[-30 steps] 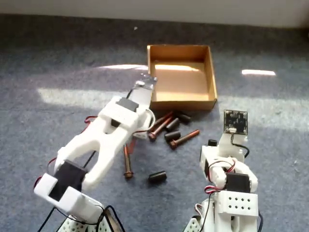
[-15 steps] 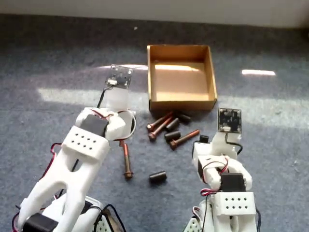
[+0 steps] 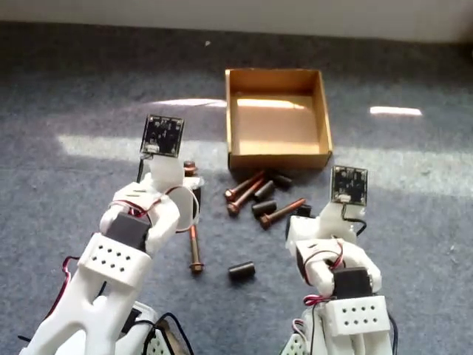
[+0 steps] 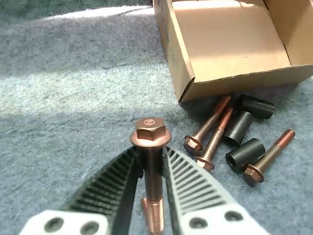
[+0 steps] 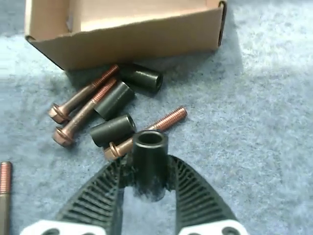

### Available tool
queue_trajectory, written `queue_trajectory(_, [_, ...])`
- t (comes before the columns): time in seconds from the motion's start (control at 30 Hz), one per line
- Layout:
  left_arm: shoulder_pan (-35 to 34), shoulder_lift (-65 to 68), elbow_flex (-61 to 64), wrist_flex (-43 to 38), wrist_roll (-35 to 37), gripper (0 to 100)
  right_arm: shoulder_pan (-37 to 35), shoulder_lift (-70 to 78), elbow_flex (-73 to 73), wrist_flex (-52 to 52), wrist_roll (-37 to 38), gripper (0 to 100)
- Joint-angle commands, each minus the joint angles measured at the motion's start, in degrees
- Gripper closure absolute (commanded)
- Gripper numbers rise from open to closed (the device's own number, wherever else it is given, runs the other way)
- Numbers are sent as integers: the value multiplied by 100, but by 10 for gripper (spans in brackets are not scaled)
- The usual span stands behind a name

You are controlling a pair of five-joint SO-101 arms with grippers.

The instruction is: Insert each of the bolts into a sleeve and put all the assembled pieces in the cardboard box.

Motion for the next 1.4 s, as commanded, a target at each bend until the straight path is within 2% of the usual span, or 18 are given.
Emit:
queue_trajectory(0.0, [-110,-391,-75,-185,70,995,-418,-866,-391,-444,0,993])
queue_trajectory(0.3, [-110,-1516,40,-202,88,995,-1385,-2598,453,-1648,914,993])
queue_trajectory(0.53, [-110,-2571,48,-229,79,995,-1631,-2721,1103,-2571,1134,993])
queue_trajectory(0.8, [-48,-3248,57,-1336,79,995,-1648,-2721,1965,-3301,1125,993])
queue_trajectory(0.93, [514,-3257,110,-1653,62,995,-1956,-2721,2281,-3407,1178,993])
queue_trajectory(1.07, [998,-3301,426,-1934,44,995,-2360,-2721,2334,-3407,1793,993])
queue_trajectory(1.37, [1138,-3266,796,-2321,44,994,-2466,-2721,2519,-3407,1890,993])
